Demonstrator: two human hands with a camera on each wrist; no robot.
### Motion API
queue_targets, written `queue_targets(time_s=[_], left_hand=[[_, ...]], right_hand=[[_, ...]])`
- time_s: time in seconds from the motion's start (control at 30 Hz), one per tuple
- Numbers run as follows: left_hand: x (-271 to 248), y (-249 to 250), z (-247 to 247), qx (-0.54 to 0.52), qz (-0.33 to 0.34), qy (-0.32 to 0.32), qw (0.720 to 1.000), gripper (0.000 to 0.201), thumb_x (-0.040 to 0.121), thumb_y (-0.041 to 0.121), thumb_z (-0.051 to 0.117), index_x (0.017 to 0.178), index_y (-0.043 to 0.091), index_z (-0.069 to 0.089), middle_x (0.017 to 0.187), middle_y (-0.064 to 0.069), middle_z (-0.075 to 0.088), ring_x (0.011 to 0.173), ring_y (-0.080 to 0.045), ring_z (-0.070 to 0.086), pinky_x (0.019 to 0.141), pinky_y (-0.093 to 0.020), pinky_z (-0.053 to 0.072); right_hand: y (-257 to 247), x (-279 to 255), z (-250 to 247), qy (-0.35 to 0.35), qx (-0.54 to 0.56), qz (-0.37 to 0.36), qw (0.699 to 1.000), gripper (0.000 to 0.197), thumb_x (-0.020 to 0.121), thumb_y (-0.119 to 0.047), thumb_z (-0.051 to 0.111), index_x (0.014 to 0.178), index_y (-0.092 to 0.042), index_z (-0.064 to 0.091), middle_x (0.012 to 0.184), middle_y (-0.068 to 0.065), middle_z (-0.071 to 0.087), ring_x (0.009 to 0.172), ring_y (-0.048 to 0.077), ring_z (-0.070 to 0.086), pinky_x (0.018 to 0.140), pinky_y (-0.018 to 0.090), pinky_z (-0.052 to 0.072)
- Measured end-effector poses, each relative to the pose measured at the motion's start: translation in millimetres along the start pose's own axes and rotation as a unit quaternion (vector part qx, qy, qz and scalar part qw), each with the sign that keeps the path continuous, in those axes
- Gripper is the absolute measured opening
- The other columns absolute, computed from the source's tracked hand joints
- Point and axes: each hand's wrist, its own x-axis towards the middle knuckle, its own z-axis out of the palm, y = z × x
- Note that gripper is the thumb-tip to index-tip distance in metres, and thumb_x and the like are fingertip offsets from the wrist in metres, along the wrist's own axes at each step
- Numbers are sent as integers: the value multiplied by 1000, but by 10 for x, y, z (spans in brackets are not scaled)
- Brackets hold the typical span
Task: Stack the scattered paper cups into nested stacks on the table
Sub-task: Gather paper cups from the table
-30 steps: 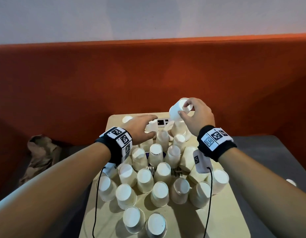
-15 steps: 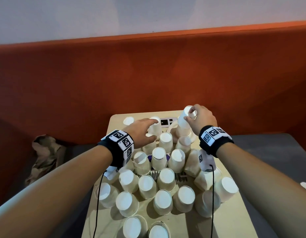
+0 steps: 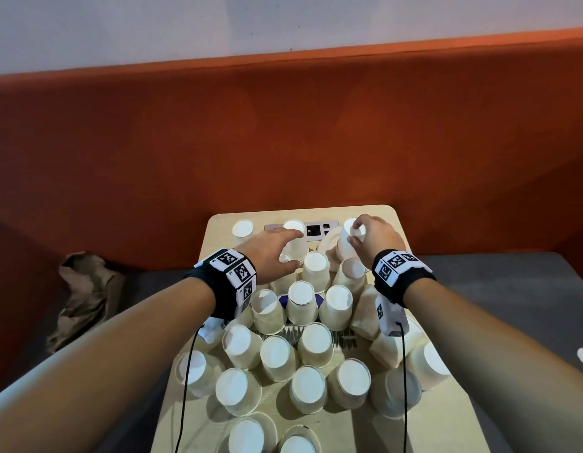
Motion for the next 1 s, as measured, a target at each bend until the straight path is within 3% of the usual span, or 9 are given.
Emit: queue_targets(time_s=[0.13, 0.27, 0.6, 0.67, 0.77, 0.83, 0.9, 1.0], left_hand=[[-7, 13, -2, 3, 1, -4, 1000, 62, 90, 40, 62, 146, 27, 38, 148, 3, 45, 132, -17, 47, 104, -31, 38], [-39, 45, -30, 0, 6, 6, 1000, 62, 89, 40, 62, 145, 28, 39, 146, 4, 47, 132, -16, 46, 104, -34, 41], [-429, 382, 16, 1, 50, 3, 999, 59, 92, 39, 60, 146, 27, 39, 145, 5, 49, 123, -13, 52, 93, -23, 35], [-553, 489, 59, -4, 61, -1, 998, 58, 93, 38, 60, 145, 26, 40, 143, 4, 50, 122, -13, 54, 92, -22, 35], [-783, 616, 156, -23, 81, 11, 996, 55, 92, 39, 60, 143, 27, 44, 138, 6, 54, 115, -11, 57, 98, -27, 43], [-954, 652, 242, -50, 91, 14, 995, 50, 92, 38, 61, 139, 27, 49, 129, 9, 60, 104, -6, 59, 92, -25, 47], [-1111, 651, 339, -60, 90, -4, 994, 45, 92, 39, 60, 135, 28, 53, 121, 12, 64, 96, -2, 60, 84, -22, 48], [-1290, 693, 512, -35, 96, -53, 993, 37, 92, 40, 59, 127, 30, 59, 117, 13, 66, 94, -2, 62, 86, -27, 51]], right_hand=[[5, -29, -34, -8, -3, -4, 1000, 24, 94, -31, 60, 116, -24, 58, 123, 5, 59, 100, 29, 62, 72, 30, 40], [2, -118, -127, -9, -2, -6, 1000, 27, 94, -30, 60, 120, -22, 59, 129, 4, 57, 108, 27, 60, 82, 32, 44], [-202, -803, -545, -3, 6, -76, 997, 17, 93, -33, 61, 108, -26, 63, 122, -1, 61, 105, 22, 59, 72, 28, 35], [-235, -1020, -599, -13, 14, -91, 996, 14, 92, -33, 62, 105, -27, 64, 119, -2, 63, 106, 21, 59, 73, 28, 35], [-235, -1370, -661, -37, 30, -116, 992, 10, 91, -29, 63, 101, -28, 66, 111, -5, 67, 104, 19, 62, 78, 29, 45], [-188, -1603, -672, -52, 30, -126, 990, 10, 90, -31, 64, 99, -28, 66, 104, -8, 69, 99, 18, 64, 80, 31, 50], [-121, -1798, -631, -82, 12, -132, 988, 13, 89, -34, 63, 100, -29, 66, 104, -9, 70, 99, 17, 64, 81, 32, 51], [-1, -2058, -499, -135, -37, -134, 981, 17, 86, -34, 62, 103, -30, 65, 107, -5, 69, 100, 22, 63, 80, 36, 51]])
